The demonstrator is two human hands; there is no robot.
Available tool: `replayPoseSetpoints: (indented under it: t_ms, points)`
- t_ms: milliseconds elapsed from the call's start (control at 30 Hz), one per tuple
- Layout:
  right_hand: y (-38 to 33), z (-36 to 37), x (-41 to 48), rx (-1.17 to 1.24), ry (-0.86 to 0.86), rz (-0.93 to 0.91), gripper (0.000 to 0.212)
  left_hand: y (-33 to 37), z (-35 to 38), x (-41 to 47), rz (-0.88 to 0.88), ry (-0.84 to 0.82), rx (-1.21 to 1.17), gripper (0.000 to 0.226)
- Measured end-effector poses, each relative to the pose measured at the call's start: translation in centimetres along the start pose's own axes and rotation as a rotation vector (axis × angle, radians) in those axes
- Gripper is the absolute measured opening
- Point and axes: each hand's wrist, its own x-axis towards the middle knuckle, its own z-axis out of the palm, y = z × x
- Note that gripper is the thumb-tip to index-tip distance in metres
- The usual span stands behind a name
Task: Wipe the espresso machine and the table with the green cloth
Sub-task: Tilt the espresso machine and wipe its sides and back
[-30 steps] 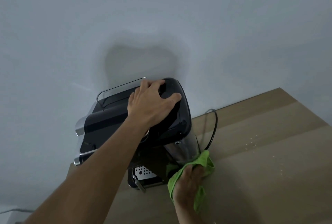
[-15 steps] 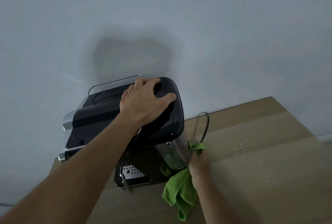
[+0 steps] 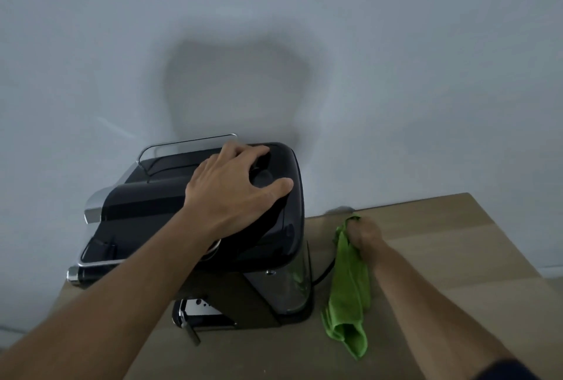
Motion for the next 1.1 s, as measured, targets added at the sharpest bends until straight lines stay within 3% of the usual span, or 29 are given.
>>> replayPoseSetpoints:
  t_ms: [167,367,400,467,500,533,600,700,867,967,1100]
  points:
    - [-0.5,-0.9,6.0,-0.010,-0.130,-0.040,0.033,-0.2,0.2,-0.1,0.005,0.016,0.000,0.068]
    - [-0.4,-0.4,6.8,-0.062,-0.087,-0.062,0.030,-0.2,0.2,0.4,0.004,0.028,-0.011,0.068]
    - [0.1,0.6,6.3,-0.015,0.042,-0.151,0.035,-0.1,0.2,0.4,0.001,0.024,-0.010,0.068]
    - [0.5,1.6,4.7,-0.013,-0.085,-0.142,0.064,-0.1,0.2,0.3,-0.002,0.016,-0.008,0.068]
    - [1.0,1.9,3.9,0.035,0.115,-0.195,0.068,0.0,0.1,0.3,-0.004,0.010,-0.007,0.068]
    - [1.5,1.7,2.2,0.163,0.075,-0.157,0.061,0.0,0.1,0.3,-0.005,0.006,-0.004,0.069]
    - [1.5,1.6,0.7,0.260,0.287,-0.144,0.044,0.0,0.0,0.4,-0.012,0.000,-0.004,0.069]
    - [1.9,1.4,-1.2,0.389,0.291,0.024,0.047,0.1,0.1,0.3,-0.017,-0.008,-0.009,0.069]
    - [1.1,4.2,-5.0,0.616,0.468,0.024,0.041,-0.1,0.2,0.3,-0.013,0.001,-0.026,0.069]
    - [0.2,6.4,-6.9,0.682,0.485,0.012,0.036,-0.1,0.2,0.3,-0.008,0.004,-0.029,0.069]
    - [0.8,10.2,-8.7,0.597,0.378,-0.018,0.023,-0.2,0.3,0.3,0.001,0.010,-0.031,0.068]
